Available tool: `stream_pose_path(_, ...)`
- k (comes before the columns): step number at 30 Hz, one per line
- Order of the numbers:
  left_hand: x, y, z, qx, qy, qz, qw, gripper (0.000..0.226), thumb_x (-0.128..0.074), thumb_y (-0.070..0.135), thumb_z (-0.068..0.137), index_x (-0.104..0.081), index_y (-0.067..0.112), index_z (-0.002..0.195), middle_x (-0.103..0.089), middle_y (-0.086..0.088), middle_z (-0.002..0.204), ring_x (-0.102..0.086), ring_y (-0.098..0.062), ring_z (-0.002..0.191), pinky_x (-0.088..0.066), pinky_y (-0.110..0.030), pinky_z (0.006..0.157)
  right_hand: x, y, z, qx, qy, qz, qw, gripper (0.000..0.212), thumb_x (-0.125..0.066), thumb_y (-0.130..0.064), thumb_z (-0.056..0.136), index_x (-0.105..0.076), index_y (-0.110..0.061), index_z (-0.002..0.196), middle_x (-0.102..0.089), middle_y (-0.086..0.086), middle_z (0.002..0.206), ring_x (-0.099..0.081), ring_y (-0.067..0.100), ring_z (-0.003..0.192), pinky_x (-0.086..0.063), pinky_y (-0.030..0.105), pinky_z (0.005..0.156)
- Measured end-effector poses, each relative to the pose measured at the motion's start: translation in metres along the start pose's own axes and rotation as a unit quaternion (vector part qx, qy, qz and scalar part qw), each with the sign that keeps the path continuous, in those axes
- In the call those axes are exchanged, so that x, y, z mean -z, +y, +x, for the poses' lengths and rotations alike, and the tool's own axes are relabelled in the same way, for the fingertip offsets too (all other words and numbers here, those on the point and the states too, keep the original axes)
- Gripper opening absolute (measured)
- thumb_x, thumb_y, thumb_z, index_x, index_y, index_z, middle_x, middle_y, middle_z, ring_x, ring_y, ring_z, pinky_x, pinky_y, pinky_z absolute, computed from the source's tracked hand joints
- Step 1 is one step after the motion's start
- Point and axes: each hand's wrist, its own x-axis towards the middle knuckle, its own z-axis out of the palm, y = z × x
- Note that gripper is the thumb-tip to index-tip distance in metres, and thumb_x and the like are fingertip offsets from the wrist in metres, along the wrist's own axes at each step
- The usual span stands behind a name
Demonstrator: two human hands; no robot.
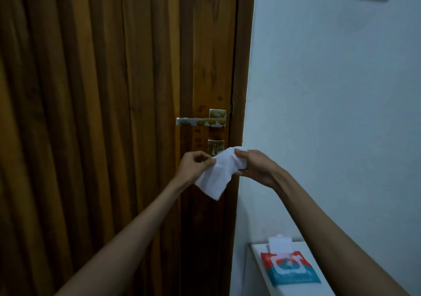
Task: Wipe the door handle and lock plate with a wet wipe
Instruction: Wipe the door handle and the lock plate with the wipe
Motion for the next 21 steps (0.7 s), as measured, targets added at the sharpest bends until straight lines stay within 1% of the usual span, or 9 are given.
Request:
stream_pose_path(4,0.018,-0.006,0.004,-0.019,0.052,0.123,0.991,0.011,-0.063,0.031,0.094,-0.064,0.026,0.103,-0.062,0.005,0.111,-0.058,-0.012,0.105,-0.053,-0.036,0.090,-0.005,-0.012,0.003,0.018,0.086,0.049,0.995,0.027,-0.051,-0.019,0.100,-0.057,0.001,0.116,-0.063,0.017,0.111,-0.063,0.031,0.105,-0.057,0.043,0.083)
stream_pose_path(6,0.032,-0.008,0.006,-0.061,0.075,0.228,0.969,0.021,-0.061,0.035,0.094,-0.062,0.023,0.111,-0.055,0.003,0.115,-0.051,-0.011,0.107,-0.051,-0.035,0.095,-0.005,-0.019,0.009,0.051,0.128,0.031,0.990,0.027,-0.054,-0.024,0.096,-0.061,-0.001,0.108,-0.065,0.012,0.099,-0.065,0.026,0.092,-0.055,0.046,0.090)
stream_pose_path(8,0.044,-0.008,0.011,-0.116,0.113,0.331,0.930,0.035,-0.062,0.040,0.093,-0.060,0.018,0.121,-0.050,-0.003,0.126,-0.046,-0.016,0.117,-0.046,-0.034,0.101,-0.005,-0.030,0.014,0.067,0.158,0.036,0.984,0.018,-0.051,-0.019,0.098,-0.059,-0.004,0.102,-0.062,0.006,0.087,-0.060,0.019,0.079,-0.054,0.037,0.079)
stream_pose_path(10,0.055,-0.007,0.019,-0.152,0.146,0.405,0.890,0.056,-0.063,0.047,0.089,-0.052,0.015,0.135,-0.040,-0.009,0.145,-0.034,-0.024,0.137,-0.033,-0.040,0.114,-0.006,-0.040,0.023,0.051,0.191,0.060,0.978,0.023,-0.047,-0.015,0.100,-0.058,0.001,0.112,-0.061,0.010,0.094,-0.059,0.020,0.082,-0.049,0.025,0.067)
stream_pose_path(12,0.067,-0.010,0.032,-0.165,0.152,0.448,0.865,0.085,-0.065,0.057,0.084,-0.032,0.016,0.151,-0.018,-0.013,0.161,-0.011,-0.028,0.151,-0.016,-0.047,0.122,-0.010,-0.047,0.028,0.066,0.210,0.075,0.972,0.031,-0.046,-0.017,0.100,-0.057,0.004,0.121,-0.060,0.012,0.101,-0.058,0.018,0.079,-0.046,0.023,0.063)
stream_pose_path(15,0.084,-0.012,0.052,-0.159,0.121,0.517,0.833,0.123,-0.061,0.078,0.071,0.003,0.019,0.158,0.017,-0.011,0.164,0.019,-0.026,0.151,0.005,-0.052,0.123,-0.025,-0.053,0.027,0.109,0.239,0.035,0.964,0.036,-0.042,-0.024,0.103,-0.057,0.004,0.122,-0.057,0.010,0.102,-0.056,0.017,0.080,-0.044,0.026,0.065)
stream_pose_path(17,0.092,-0.018,0.059,-0.160,0.098,0.547,0.816,0.136,-0.058,0.086,0.064,0.015,0.019,0.156,0.029,-0.009,0.161,0.026,-0.026,0.149,0.014,-0.052,0.120,-0.040,-0.051,0.021,0.179,0.245,-0.021,0.953,0.035,-0.038,-0.028,0.105,-0.062,-0.003,0.110,-0.061,0.008,0.097,-0.060,0.019,0.088,-0.043,0.025,0.069)
stream_pose_path(19,0.096,-0.026,0.062,-0.166,0.092,0.569,0.800,0.139,-0.058,0.088,0.062,0.021,0.020,0.154,0.035,-0.007,0.159,0.027,-0.025,0.149,0.019,-0.050,0.118,-0.057,-0.040,0.015,0.286,0.220,-0.108,0.926,0.036,-0.034,-0.031,0.107,-0.062,-0.011,0.096,-0.059,0.002,0.083,-0.059,0.011,0.075,-0.044,0.019,0.060)
stream_pose_path(21,0.097,-0.031,0.063,-0.174,0.105,0.576,0.792,0.139,-0.060,0.086,0.063,0.023,0.021,0.154,0.034,-0.007,0.159,0.026,-0.026,0.149,0.018,-0.049,0.119,-0.069,-0.022,0.018,0.363,0.190,-0.199,0.890,0.031,-0.032,-0.030,0.107,-0.058,-0.018,0.118,-0.062,0.000,0.099,-0.061,0.005,0.081,-0.052,0.019,0.063)
